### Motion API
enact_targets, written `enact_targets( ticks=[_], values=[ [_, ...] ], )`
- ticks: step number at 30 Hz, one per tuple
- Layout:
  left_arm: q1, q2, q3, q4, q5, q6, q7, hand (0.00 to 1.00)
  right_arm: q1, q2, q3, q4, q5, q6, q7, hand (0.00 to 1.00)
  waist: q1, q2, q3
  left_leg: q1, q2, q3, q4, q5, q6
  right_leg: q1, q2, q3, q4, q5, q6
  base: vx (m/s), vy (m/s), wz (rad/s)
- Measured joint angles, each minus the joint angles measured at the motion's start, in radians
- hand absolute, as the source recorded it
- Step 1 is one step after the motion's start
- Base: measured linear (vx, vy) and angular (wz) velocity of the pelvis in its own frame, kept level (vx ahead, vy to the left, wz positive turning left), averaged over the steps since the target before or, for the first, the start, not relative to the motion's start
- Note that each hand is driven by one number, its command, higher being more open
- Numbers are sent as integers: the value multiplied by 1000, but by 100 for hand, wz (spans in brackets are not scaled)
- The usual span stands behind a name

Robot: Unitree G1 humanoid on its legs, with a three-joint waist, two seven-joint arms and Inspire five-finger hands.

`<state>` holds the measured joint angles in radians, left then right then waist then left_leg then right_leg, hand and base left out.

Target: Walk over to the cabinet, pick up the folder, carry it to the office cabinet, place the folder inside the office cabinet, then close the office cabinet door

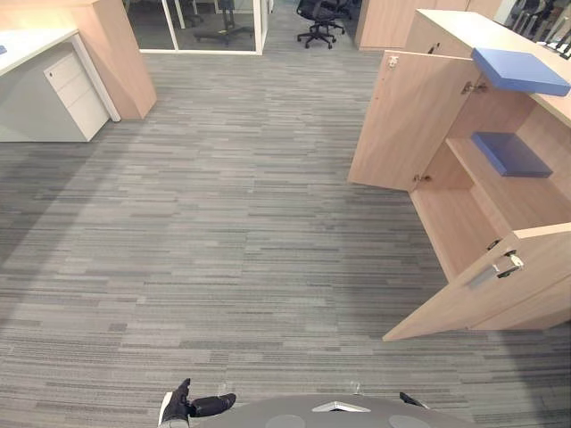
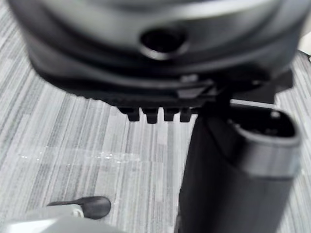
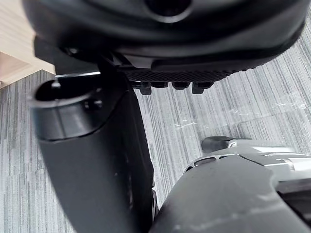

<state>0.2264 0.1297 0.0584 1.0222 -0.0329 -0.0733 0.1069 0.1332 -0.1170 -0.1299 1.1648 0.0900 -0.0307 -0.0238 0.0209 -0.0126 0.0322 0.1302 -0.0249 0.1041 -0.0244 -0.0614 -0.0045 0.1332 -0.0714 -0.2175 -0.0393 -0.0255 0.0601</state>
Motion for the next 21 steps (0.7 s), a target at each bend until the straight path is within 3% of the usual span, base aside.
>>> enact_targets(
  ticks=[6, 21],
  values=[
    [0, 0, -2, 0, -5, -13, -15, 100, -3, 1, -17, 0, -5, 2, 11, 100, -1, 3, 6, 8, 2, -1, -19, 9, -13, 5, 1, -21, -1, -3, 28, -16, -22, 2],
    [0, 10, -26, -6, 40, -37, -1, 100, -7, 4, -14, -1, -5, 1, 4, 100, -2, -6, 16, 16, 1, -1, -61, 40, -6, -3, 3, -33, -16, 8, 12, -52, -19, 0]
  ],
)
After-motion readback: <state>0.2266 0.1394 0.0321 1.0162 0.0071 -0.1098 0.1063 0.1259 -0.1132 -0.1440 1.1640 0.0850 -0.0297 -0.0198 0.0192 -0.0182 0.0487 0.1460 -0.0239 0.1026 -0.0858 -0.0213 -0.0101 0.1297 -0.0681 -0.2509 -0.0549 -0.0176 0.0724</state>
